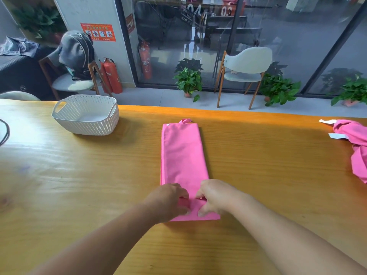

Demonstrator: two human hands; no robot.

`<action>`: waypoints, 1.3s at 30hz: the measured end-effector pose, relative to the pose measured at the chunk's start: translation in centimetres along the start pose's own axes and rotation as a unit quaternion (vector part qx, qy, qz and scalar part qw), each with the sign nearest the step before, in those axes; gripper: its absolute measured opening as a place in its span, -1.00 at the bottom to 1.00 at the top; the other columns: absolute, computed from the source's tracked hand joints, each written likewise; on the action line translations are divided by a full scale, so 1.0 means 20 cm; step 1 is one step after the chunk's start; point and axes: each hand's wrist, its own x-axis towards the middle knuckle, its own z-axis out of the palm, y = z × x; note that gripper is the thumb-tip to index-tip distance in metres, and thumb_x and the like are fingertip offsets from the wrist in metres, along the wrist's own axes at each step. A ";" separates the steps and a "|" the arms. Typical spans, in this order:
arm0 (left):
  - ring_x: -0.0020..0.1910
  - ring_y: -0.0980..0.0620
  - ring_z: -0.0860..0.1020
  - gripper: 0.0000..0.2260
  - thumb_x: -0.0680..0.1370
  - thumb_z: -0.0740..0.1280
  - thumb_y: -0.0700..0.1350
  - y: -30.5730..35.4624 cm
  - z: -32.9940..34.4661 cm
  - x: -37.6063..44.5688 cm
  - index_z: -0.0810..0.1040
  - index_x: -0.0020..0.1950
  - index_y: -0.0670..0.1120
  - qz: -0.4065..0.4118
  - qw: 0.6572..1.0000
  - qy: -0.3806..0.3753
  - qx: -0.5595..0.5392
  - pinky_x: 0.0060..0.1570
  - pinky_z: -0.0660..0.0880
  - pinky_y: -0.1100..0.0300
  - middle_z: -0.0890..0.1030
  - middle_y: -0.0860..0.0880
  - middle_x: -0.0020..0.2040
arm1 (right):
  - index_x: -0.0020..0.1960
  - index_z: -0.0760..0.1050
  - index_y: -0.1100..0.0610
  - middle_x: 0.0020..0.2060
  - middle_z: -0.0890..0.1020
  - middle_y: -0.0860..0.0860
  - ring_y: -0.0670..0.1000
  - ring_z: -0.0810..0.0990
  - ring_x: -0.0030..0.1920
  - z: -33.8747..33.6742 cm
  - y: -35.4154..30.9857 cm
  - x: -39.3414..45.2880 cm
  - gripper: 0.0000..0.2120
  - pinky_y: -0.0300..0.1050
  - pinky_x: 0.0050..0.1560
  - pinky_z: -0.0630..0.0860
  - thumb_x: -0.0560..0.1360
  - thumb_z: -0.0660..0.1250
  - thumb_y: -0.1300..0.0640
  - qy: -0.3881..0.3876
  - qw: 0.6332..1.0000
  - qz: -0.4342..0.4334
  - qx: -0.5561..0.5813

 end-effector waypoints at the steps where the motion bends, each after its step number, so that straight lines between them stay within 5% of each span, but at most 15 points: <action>1: 0.13 0.04 0.50 -0.53 0.42 0.48 0.14 0.00 0.01 -0.01 0.53 0.28 0.05 0.005 1.000 -0.005 0.015 0.17 0.48 0.10 0.55 0.07 0.15 | 0.16 0.62 0.06 -0.23 0.56 -0.10 0.07 0.55 -0.15 -0.01 0.01 0.01 -0.56 -0.09 -0.17 0.45 0.36 0.55 -0.12 -0.006 1.000 0.001 0.006; 4: 0.09 0.04 0.52 -0.57 0.42 0.48 0.10 -0.01 0.00 -0.01 0.56 0.26 0.05 0.001 1.000 -0.005 0.025 0.12 0.47 0.14 0.59 0.06 0.11 | 0.27 0.56 -0.01 0.09 0.65 -0.05 0.05 0.65 -0.04 -0.02 0.03 0.04 -0.41 -0.06 -0.05 0.61 0.29 0.61 -0.11 -0.004 0.999 0.016 0.051; 9: 0.10 -0.02 0.56 -0.66 0.49 0.44 0.06 -0.05 -0.08 0.07 0.61 0.23 -0.01 -0.027 0.998 -0.051 -0.029 0.07 0.49 0.15 0.63 0.04 0.13 | 0.14 0.61 -0.04 0.04 0.60 -0.08 -0.03 0.54 0.08 0.01 0.08 0.01 -0.62 -0.06 0.10 0.52 0.38 0.53 -0.13 0.117 0.992 -0.003 0.046; 12: -0.05 -0.03 0.54 -0.72 0.52 0.41 0.05 -0.08 -0.10 0.12 0.64 0.19 -0.02 -0.027 0.994 -0.089 -0.059 -0.15 0.40 0.21 0.63 0.04 -0.02 | 0.15 0.63 -0.03 -0.02 0.56 -0.06 -0.02 0.46 0.10 0.09 0.10 -0.02 -0.66 -0.03 0.15 0.47 0.47 0.39 -0.17 0.186 0.980 -0.072 -0.003; 14: -0.11 0.00 0.51 -0.75 0.55 0.38 0.06 -0.09 -0.11 0.14 0.64 0.15 -0.01 -0.035 0.992 -0.101 -0.062 -0.19 0.36 0.21 0.57 0.08 -0.15 | 0.24 0.56 -0.03 0.04 0.53 -0.07 -0.02 0.43 0.13 0.12 0.10 -0.02 -0.53 -0.09 0.20 0.41 0.42 0.41 -0.23 0.173 0.981 -0.083 -0.035; 16: -0.04 0.02 0.52 -0.72 0.55 0.38 0.07 -0.10 -0.12 0.15 0.62 0.22 0.01 -0.057 0.991 -0.087 -0.078 -0.10 0.41 0.20 0.58 0.09 -0.08 | 0.33 0.49 -0.02 0.12 0.50 -0.07 -0.02 0.42 0.19 0.13 0.10 0.00 -0.45 -0.11 0.25 0.36 0.41 0.44 -0.20 0.161 0.980 -0.082 -0.077; 19: 0.09 0.02 0.53 -0.71 0.56 0.36 0.06 -0.09 -0.12 0.16 0.60 0.26 0.04 -0.067 0.994 -0.028 -0.078 0.06 0.46 0.20 0.61 0.04 0.13 | 0.34 0.49 -0.02 0.14 0.53 -0.05 0.01 0.44 0.23 0.08 0.10 0.03 -0.49 -0.08 0.27 0.36 0.44 0.43 -0.15 0.144 0.984 -0.063 -0.085; 25: 0.14 -0.02 0.51 -0.65 0.59 0.26 0.13 -0.03 -0.03 0.08 0.50 0.32 0.02 0.005 0.994 0.100 0.045 0.08 0.46 0.10 0.50 0.04 0.21 | 0.24 0.54 -0.07 0.13 0.62 -0.03 0.07 0.57 0.16 -0.08 0.11 0.12 -0.54 -0.14 0.05 0.47 0.38 0.51 -0.12 0.075 0.997 -0.004 -0.015; 28: 0.12 0.00 0.52 -0.53 0.49 0.38 0.17 -0.05 -0.01 0.05 0.45 0.35 0.03 0.006 0.991 0.093 0.097 0.08 0.46 0.13 0.51 0.04 0.21 | 0.17 0.58 -0.05 0.09 0.63 -0.08 0.01 0.59 0.10 -0.12 0.11 0.13 -0.57 -0.11 0.06 0.54 0.34 0.56 -0.08 0.039 0.998 0.008 0.042; 33: 0.05 -0.02 0.53 -0.67 0.50 0.40 0.08 -0.06 -0.05 0.06 0.55 0.23 0.03 -0.031 0.998 0.029 0.042 0.07 0.49 0.08 0.59 0.01 0.10 | 0.17 0.65 -0.07 -0.01 0.68 -0.11 -0.04 0.64 -0.02 -0.12 0.11 0.12 -0.65 -0.19 -0.08 0.56 0.40 0.52 -0.09 -0.027 0.995 0.001 0.092; 39: 0.04 -0.05 0.53 -0.68 0.51 0.41 0.09 -0.11 -0.14 0.12 0.61 0.19 -0.02 -0.054 0.998 -0.039 -0.018 0.06 0.50 0.07 0.62 -0.02 0.07 | 0.22 0.61 -0.05 -0.04 0.53 -0.14 -0.05 0.49 0.13 -0.03 0.11 0.08 -0.67 -0.21 0.06 0.37 0.49 0.41 -0.11 0.173 0.982 -0.067 0.037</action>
